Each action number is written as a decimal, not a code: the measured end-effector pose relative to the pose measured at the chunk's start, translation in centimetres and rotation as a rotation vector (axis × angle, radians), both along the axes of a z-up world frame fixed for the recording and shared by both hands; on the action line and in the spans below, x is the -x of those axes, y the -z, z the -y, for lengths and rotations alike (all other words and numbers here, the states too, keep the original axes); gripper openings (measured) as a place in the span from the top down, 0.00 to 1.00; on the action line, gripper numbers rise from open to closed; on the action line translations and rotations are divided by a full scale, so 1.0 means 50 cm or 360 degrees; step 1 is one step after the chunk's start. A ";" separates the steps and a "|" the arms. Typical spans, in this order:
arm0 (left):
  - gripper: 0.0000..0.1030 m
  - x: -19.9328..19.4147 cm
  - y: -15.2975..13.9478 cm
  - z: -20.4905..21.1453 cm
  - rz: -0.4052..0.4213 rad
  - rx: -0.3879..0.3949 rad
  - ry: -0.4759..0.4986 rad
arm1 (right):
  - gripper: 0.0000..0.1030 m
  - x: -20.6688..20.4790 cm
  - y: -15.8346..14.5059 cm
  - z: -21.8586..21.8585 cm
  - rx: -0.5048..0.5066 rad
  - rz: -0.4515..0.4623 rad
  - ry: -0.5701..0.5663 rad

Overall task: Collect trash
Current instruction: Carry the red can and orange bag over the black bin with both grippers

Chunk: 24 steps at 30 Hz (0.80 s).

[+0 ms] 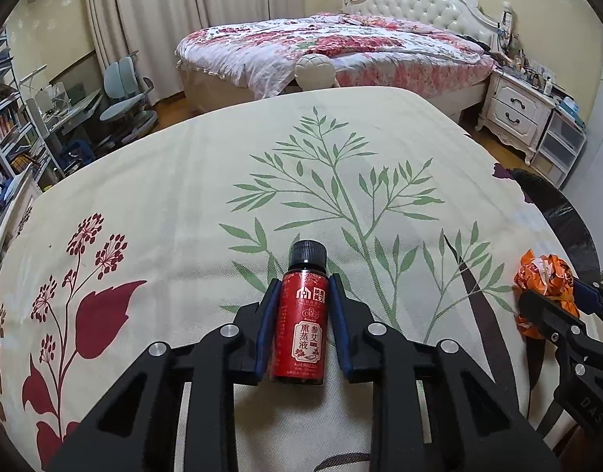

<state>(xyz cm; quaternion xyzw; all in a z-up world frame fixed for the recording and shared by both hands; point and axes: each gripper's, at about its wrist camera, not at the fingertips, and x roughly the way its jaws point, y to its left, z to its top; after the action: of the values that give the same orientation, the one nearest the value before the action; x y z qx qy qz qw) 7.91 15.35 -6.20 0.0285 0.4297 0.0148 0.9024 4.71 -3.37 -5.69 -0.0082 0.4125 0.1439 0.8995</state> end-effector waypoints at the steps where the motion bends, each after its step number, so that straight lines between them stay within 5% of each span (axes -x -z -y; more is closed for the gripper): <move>1: 0.73 0.002 0.000 0.000 0.0001 0.0004 -0.0001 | 0.60 0.000 0.000 0.000 -0.0001 0.0000 -0.0001; 4: 0.73 -0.001 0.000 -0.005 -0.0001 0.0020 -0.0014 | 0.60 0.000 0.001 -0.001 -0.0001 -0.0002 -0.0002; 10: 0.48 -0.003 0.000 -0.026 -0.0021 0.0077 -0.0100 | 0.60 0.001 0.003 -0.004 -0.0004 -0.0002 -0.0005; 14: 0.52 0.002 0.001 -0.025 -0.0015 0.0059 -0.0084 | 0.60 0.001 0.003 -0.004 -0.0004 0.0000 -0.0006; 19: 0.74 0.010 -0.001 -0.009 0.0007 0.0007 -0.0017 | 0.60 0.002 0.003 -0.005 -0.0007 -0.0001 -0.0005; 24: 0.74 0.016 -0.003 -0.008 0.0008 0.0020 -0.0038 | 0.61 0.005 0.002 -0.012 -0.0004 0.0012 -0.0013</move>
<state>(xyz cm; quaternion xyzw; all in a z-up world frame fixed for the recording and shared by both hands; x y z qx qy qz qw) 7.10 15.75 -6.05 0.0176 0.4278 0.0230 0.9034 4.44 -2.75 -5.82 -0.0092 0.4089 0.1482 0.9004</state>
